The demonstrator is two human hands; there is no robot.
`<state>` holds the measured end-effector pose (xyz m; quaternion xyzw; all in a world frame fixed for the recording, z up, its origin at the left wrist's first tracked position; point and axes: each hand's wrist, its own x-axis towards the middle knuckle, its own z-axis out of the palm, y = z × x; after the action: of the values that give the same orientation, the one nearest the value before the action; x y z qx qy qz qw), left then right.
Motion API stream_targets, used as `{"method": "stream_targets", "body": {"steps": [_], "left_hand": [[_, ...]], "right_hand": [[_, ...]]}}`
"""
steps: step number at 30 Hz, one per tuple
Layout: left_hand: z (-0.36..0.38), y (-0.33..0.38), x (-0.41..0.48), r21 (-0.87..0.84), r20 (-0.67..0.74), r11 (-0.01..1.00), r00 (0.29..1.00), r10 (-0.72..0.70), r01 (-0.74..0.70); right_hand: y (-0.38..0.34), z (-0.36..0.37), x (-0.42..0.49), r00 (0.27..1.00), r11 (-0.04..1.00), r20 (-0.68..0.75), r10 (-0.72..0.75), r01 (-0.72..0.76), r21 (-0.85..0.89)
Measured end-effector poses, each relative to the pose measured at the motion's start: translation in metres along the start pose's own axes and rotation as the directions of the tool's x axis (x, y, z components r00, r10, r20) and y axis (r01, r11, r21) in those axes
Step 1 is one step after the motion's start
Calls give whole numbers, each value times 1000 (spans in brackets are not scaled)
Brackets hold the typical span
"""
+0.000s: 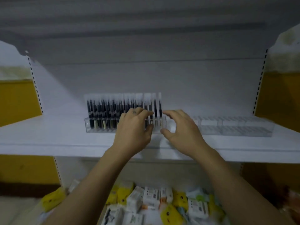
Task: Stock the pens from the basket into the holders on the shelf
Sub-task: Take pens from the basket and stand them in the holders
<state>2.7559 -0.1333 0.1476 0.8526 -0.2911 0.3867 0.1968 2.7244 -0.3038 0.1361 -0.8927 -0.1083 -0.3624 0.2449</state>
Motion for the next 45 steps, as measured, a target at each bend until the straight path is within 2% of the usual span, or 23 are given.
{"method": "stream_targets", "body": {"steps": [5, 8, 11, 14, 20, 26, 29, 32, 35, 38, 40, 43, 45], "left_hand": [[15, 15, -67, -31, 0, 999, 1000, 13, -13], [35, 17, -117, -34, 51, 999, 999, 13, -11], [62, 19, -170, -51, 187, 996, 981, -56, 67], [93, 20, -216, -32, 367, 985, 919, -144, 167], [148, 10, -299, 24, 667, 946, 700, -255, 322], [189, 5, -365, 109, 827, 921, 479, -292, 374], [204, 5, -395, 146, 875, 905, 375, -307, 401], [218, 8, -425, 185, 924, 877, 225, -309, 444], [236, 13, -452, 190, 959, 822, 78, -272, 536], [255, 20, -475, 173, 980, 821, -13, -198, 543], [270, 28, -491, 179, 983, 805, -70, -169, 566], [286, 47, -509, 216, 973, 762, -196, -120, 611], [293, 60, -522, 208, 967, 769, -243, -71, 605]], "right_hand": [[-7, 7, -68, 999, 997, -28, -16, 18, 70], [1, 25, -116, 1000, 998, -19, 9, -7, 70], [19, 56, -169, 986, 992, 110, 125, -127, 6], [37, 88, -217, 925, 968, 288, 249, -237, -76], [74, 140, -290, 731, 917, 557, 395, -343, -201], [102, 180, -353, 541, 862, 689, 482, -433, -264], [110, 198, -388, 402, 805, 748, 528, -517, -290], [116, 212, -422, 237, 751, 814, 531, -577, -322], [121, 224, -448, 119, 681, 867, 484, -674, -287], [123, 236, -471, -13, 641, 873, 487, -674, -367], [129, 246, -486, -56, 624, 856, 514, -660, -418], [138, 257, -496, -120, 576, 837, 534, -674, -463], [145, 260, -499, -147, 571, 827, 543, -657, -492]]}}
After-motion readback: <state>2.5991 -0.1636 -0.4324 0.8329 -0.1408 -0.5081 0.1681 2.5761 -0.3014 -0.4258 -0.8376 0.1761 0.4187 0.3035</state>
